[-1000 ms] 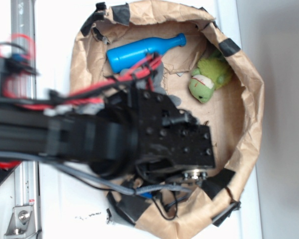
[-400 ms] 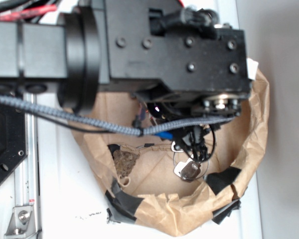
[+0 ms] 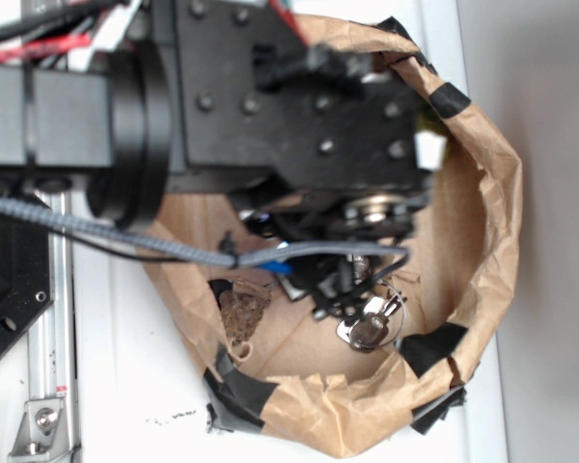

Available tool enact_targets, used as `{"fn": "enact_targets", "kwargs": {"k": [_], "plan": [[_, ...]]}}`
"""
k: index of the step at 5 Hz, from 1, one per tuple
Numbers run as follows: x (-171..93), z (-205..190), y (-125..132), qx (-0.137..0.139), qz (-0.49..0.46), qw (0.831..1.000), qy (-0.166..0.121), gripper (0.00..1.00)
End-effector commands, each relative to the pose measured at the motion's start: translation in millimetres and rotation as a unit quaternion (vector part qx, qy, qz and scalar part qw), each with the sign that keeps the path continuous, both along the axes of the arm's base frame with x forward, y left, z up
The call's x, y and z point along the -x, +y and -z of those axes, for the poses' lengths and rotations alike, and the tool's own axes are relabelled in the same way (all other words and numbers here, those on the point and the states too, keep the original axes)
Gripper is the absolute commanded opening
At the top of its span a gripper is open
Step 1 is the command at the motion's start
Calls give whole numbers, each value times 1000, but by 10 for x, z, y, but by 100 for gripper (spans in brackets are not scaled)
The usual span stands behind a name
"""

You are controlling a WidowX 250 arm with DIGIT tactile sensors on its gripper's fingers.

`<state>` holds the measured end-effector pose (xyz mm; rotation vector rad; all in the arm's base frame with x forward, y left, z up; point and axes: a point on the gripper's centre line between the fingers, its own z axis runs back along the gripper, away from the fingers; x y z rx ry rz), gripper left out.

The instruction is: Grab the rock.

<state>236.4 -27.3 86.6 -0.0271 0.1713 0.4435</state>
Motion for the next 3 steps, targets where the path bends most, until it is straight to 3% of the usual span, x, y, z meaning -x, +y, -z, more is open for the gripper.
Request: {"fn": "enact_targets", "kwargs": {"k": [1,3], "plan": [[387,170,-379,24,-44,999,-6,100],[477,414,-660,61,-36,997,22,100]]}}
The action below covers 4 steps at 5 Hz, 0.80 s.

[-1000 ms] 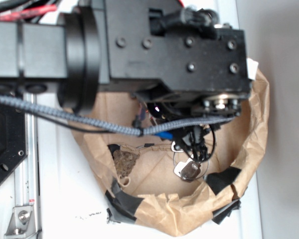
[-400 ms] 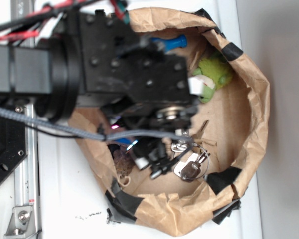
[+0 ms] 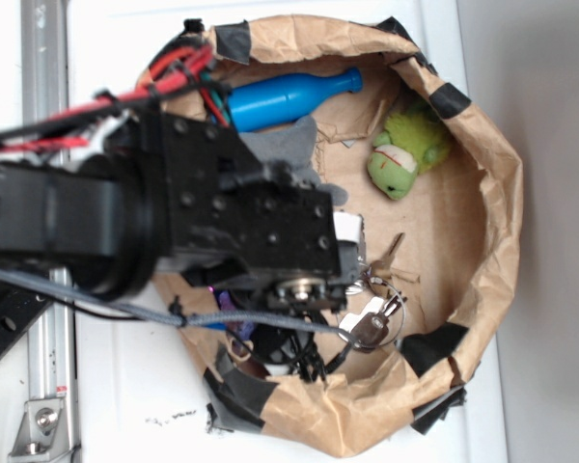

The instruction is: Grab the rock.

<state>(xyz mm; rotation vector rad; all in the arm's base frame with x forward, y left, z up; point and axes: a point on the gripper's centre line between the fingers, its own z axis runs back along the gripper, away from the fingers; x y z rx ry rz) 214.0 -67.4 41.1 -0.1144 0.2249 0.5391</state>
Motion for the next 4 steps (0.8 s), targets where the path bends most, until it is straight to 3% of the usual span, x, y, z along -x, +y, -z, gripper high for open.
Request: {"fn": "enact_targets", "kwargs": {"k": [1,2,3,4], "plan": [[309,110,-328,12,31,999,11,100],[310,120,-335,-1,60,998,5,0],[232,-63,-246,-19,83,996,-24,0],[71,-410,82,-28,91,992,-84,0]]}}
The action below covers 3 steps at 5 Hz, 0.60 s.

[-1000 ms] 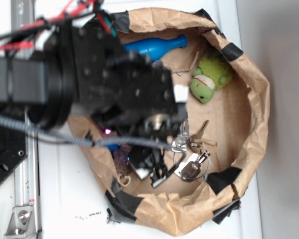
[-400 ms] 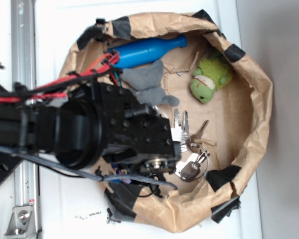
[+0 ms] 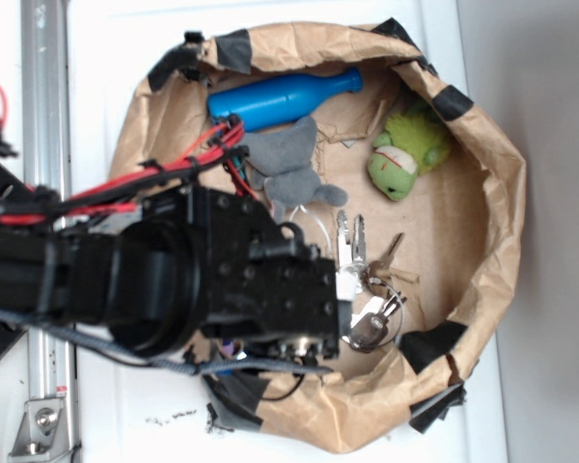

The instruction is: Grab the rock.

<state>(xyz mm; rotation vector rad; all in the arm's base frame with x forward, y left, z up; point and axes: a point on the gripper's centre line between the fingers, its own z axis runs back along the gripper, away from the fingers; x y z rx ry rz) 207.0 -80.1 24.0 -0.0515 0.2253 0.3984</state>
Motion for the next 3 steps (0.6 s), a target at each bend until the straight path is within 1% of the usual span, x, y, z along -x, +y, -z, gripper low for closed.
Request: {"fn": "enact_targets", "kwargs": {"k": [1,2,3], "plan": [[-139,-1001,492,-37,48,988,-142,0],[-189,-1290,650,-72,49,981,-171,0],[-196,-1201,646,-42,69,983,-162,100]]}}
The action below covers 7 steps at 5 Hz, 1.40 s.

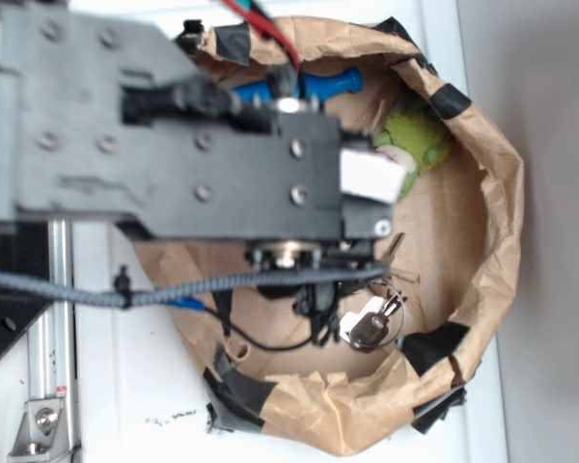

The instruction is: Grab the rock.

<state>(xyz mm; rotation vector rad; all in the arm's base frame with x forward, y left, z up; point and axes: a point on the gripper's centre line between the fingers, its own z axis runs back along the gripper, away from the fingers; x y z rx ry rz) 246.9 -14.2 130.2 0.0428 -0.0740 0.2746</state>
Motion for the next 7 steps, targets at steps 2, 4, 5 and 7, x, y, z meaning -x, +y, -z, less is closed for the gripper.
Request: {"fn": "enact_targets", "kwargs": {"k": [2,4,5,7], "plan": [[296,244,-225,14,-27,999,-39,100],[380,526,-366,15,-104,993,-52,100],[314,634,-412,38,-108,992,-61,100],[181,853,-518,70,-94,992,-50,100]]}}
